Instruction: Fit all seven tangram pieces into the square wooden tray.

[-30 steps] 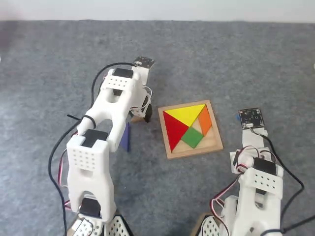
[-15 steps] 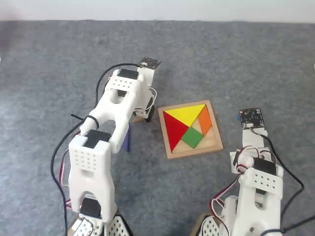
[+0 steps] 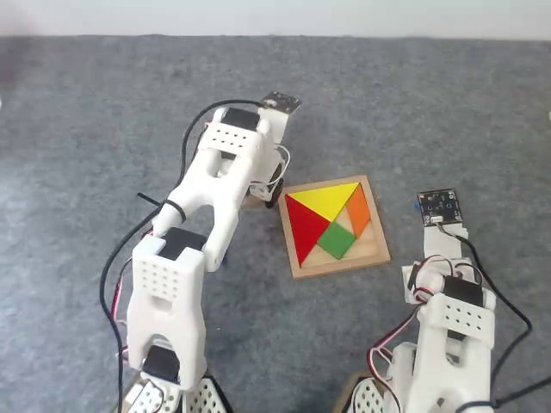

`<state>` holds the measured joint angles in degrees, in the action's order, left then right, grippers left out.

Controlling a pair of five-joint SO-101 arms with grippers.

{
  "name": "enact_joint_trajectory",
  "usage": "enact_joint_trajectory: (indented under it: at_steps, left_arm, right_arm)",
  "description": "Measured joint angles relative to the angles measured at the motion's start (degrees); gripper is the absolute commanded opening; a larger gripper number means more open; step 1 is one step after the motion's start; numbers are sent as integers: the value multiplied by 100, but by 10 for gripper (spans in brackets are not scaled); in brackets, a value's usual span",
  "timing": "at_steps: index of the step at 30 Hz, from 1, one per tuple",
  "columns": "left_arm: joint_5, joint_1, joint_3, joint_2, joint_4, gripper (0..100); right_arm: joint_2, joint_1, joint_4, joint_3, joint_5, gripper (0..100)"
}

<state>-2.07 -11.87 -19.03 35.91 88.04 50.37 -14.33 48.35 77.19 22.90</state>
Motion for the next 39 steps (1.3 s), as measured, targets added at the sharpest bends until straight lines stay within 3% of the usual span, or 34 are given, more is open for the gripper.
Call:
enact_joint_trajectory:
  at_steps: [7,20,23,27,36,39]
  left_arm:
    - [185,-132,-809,0,624,91]
    - [659,-1873,-1143,0,1011,94]
    - [695,-2136,-1143,0,932,136]
    - [695,-2136,-1143,0,923,252]
    - [695,-2136,-1143,0,905,254]
    - [695,-1837,-1407,-18,905,251]
  right_arm:
    - [0,0,0,0,0,270]
    - [0,0,0,0,26,270]
    - [0,0,0,0,26,270]
    - [0,-9,0,0,35,270]
    - [0,0,0,0,35,270]
    - [0,0,0,0,114,270]
